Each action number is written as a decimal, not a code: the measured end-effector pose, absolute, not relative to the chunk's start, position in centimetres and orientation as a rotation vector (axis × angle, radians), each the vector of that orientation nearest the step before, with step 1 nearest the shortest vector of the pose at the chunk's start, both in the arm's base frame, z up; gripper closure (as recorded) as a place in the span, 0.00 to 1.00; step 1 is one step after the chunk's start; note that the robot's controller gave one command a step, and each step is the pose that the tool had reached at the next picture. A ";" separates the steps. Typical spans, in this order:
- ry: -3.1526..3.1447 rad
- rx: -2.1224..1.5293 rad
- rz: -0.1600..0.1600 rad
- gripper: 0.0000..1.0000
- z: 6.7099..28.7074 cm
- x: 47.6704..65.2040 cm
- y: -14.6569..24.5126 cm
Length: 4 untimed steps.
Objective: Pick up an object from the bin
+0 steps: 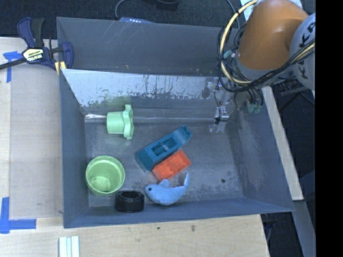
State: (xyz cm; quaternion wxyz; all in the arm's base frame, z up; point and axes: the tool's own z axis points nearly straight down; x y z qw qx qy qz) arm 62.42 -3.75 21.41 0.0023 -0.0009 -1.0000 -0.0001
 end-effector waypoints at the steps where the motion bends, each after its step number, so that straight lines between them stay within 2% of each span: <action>1: -3.146 -0.002 0.000 0.00 21.9 62.6 -3.7; 2: -3.148 0.106 0.003 0.00 20.2 62.2 -2.8; 3: -3.125 0.407 0.002 0.00 13.2 59.9 1.9; 4: -3.117 0.427 -0.002 0.00 10.7 59.2 2.5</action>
Offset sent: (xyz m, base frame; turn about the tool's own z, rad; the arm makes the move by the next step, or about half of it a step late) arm -0.0241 0.0616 -0.1006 -0.3542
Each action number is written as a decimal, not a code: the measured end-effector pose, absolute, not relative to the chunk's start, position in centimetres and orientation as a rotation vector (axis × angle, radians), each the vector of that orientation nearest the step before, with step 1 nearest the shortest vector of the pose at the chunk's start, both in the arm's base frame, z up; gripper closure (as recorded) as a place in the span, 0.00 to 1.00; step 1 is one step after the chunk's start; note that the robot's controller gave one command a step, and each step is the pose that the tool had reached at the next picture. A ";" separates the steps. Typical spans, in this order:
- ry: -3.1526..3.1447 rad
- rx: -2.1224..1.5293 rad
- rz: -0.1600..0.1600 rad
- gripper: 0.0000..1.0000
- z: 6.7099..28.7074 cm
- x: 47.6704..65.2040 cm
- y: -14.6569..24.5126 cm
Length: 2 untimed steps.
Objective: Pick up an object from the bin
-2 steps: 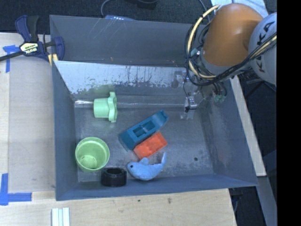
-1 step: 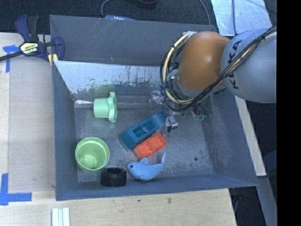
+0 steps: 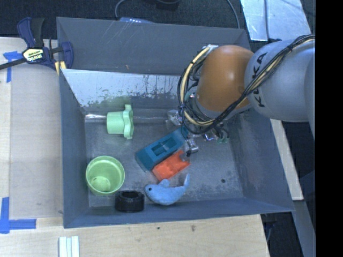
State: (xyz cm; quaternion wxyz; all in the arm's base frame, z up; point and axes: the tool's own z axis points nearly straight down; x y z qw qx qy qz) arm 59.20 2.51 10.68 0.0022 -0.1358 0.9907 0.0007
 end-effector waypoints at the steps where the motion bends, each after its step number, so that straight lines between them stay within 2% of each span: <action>1: 3.073 -0.615 -0.007 0.00 10.3 59.3 2.4; 2: 2.963 -1.042 0.000 1.00 7.2 59.7 5.2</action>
Offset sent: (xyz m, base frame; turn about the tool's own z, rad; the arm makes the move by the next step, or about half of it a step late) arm 0.0043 0.0281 -0.0368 -0.4061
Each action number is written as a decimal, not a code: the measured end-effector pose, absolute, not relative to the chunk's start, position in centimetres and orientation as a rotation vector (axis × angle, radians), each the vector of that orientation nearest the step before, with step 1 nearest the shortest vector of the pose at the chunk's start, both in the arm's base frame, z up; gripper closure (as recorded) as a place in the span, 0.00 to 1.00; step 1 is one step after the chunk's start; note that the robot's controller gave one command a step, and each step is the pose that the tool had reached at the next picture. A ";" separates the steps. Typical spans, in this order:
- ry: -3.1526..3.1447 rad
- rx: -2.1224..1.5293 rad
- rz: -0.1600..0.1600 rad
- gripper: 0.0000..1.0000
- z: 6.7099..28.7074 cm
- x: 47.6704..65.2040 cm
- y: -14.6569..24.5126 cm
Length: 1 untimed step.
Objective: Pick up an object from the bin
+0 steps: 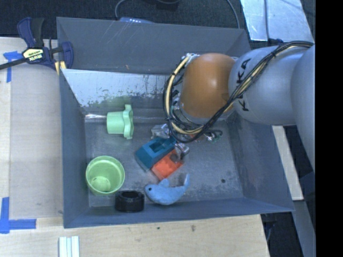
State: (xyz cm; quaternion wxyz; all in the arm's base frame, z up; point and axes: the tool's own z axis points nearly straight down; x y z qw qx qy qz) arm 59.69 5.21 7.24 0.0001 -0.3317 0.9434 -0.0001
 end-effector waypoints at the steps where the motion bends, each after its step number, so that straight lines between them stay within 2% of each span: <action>1: 2.964 -1.041 0.000 1.00 7.2 59.7 5.2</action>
Offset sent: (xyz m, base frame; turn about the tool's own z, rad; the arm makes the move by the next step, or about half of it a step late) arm 0.0000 -0.0061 0.1367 -0.0407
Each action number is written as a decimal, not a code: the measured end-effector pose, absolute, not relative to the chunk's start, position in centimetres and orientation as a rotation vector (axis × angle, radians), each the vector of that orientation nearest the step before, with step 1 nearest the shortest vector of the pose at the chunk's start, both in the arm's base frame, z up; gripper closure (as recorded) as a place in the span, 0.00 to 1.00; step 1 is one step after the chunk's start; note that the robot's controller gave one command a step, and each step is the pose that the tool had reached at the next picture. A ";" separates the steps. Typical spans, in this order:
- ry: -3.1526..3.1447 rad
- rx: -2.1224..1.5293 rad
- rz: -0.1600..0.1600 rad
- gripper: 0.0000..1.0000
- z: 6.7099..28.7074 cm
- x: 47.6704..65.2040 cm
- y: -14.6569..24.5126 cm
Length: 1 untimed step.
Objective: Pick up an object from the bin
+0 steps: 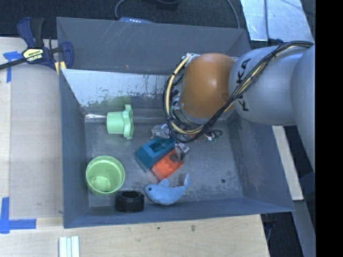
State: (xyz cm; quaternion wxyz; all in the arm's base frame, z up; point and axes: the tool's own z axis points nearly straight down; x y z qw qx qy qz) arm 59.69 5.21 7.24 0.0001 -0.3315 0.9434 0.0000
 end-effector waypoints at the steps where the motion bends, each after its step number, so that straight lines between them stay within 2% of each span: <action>1: 2.944 -1.098 0.000 1.00 20.7 59.7 4.5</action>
Offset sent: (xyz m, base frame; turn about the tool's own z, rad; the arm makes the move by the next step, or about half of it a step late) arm 0.0000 0.0000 0.0000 0.0000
